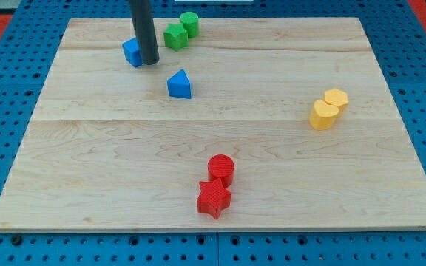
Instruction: Move the blue cube to the top left corner of the board
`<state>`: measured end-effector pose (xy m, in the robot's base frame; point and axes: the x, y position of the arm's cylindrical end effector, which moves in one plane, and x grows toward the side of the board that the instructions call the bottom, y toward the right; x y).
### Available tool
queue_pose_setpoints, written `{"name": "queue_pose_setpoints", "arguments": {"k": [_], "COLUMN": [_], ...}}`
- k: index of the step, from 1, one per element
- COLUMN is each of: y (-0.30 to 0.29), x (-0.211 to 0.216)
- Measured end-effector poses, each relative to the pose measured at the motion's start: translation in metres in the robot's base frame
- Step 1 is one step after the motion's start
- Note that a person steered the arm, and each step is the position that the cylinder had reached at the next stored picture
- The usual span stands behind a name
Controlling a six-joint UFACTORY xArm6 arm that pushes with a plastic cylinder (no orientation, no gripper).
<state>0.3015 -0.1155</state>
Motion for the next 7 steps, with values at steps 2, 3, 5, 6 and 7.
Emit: {"name": "queue_pose_setpoints", "arguments": {"k": [2, 3, 5, 6, 7], "y": [-0.005, -0.033, -0.062, -0.087, -0.092], "x": [-0.001, -0.012, -0.044, -0.047, -0.047]}}
